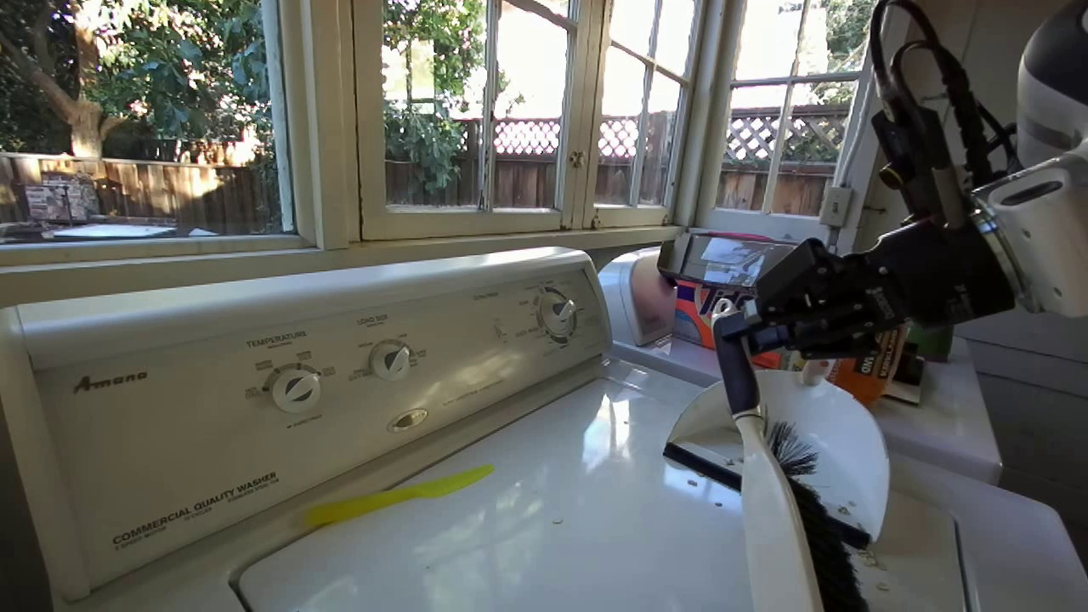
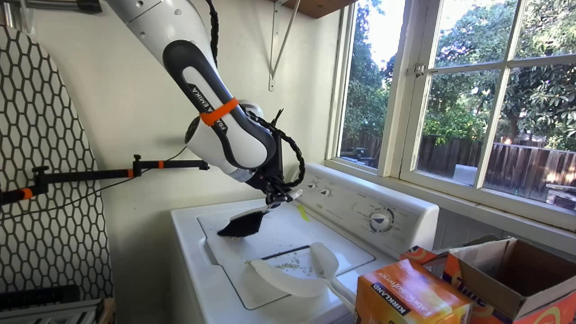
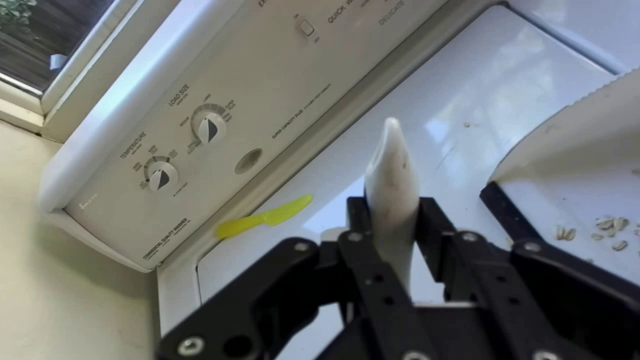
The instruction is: Use the small broom to sweep the objects on the dustpan
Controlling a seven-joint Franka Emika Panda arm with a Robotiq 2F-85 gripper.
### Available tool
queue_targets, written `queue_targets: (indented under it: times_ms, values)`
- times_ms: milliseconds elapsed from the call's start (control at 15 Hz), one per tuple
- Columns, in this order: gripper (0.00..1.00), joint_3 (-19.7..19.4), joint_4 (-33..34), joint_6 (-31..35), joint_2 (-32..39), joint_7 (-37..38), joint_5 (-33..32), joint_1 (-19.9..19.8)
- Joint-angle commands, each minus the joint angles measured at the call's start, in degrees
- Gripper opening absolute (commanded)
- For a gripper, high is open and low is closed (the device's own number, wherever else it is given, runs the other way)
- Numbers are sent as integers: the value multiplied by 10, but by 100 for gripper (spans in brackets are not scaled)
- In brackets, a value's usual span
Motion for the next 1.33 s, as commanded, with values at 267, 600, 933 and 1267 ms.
queue_targets:
  times_ms: [267, 600, 933, 1267]
  values:
    - [7, -24, -14, -11, 2, -62, 41, -6]
    - [7, -40, -25, -32, -4, -104, 86, -6]
    - [7, 65, -36, -61, -14, -169, 139, -123]
    - [7, 87, -54, -86, -35, -219, 180, -159]
